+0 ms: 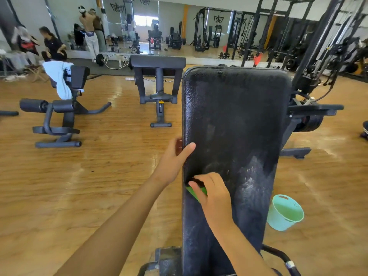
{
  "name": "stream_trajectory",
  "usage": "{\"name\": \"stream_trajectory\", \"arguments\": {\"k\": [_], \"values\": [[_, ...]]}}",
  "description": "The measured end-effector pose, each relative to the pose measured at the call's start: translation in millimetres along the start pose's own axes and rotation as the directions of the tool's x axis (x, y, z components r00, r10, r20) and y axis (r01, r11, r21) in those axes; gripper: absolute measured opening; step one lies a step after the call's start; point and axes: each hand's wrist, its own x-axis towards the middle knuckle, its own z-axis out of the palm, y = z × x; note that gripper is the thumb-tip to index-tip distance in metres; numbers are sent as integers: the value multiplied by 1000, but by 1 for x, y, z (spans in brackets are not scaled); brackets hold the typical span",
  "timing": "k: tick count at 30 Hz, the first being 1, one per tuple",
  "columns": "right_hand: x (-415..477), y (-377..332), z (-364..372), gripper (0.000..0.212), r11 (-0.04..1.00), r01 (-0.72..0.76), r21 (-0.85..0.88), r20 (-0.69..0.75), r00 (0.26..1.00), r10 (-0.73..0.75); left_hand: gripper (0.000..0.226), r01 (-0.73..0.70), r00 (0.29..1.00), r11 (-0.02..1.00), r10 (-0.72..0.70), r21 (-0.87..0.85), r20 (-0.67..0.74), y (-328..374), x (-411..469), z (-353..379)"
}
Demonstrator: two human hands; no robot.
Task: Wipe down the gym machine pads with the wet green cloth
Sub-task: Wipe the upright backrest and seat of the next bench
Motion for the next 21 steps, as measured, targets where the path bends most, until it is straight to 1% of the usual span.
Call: {"name": "stream_trajectory", "arguments": {"k": [3, 5, 6, 8, 9, 12, 15, 19, 21], "values": [[37, 3, -20, 29, 987, -127, 103, -169, 975, 143, 52, -48, 997, 998, 46, -28, -63, 19, 15, 18], [57, 6, -30, 28, 968, -194, 158, -276, 933, 231, 44, -95, 982, 995, 88, -33, -168, 20, 18, 29], [61, 7, -31, 28, 963, -214, 165, -304, 918, 256, 37, -107, 970, 994, 98, -27, -224, 19, 17, 34], [56, 7, -24, 26, 967, -203, 154, -300, 923, 241, 27, -120, 945, 993, 112, -9, -309, 16, 15, 41], [48, 8, -18, 26, 973, -180, 146, -272, 938, 215, 28, -122, 934, 993, 116, 6, -338, 16, 15, 42], [11, 9, -1, 29, 989, -113, 93, -177, 976, 128, 34, -110, 922, 992, 125, 61, -368, 16, 15, 43], [-19, 10, 7, 30, 992, -96, 75, -134, 985, 106, 29, -90, 910, 987, 136, 135, -391, 16, 15, 44], [-14, 9, 5, 32, 985, -127, 113, -129, 981, 141, 23, -56, 891, 977, 141, 204, -431, 17, 13, 46], [9, 9, -6, 31, 980, -134, 144, -188, 969, 160, 22, -43, 883, 970, 149, 240, -446, 18, 12, 46]]}}
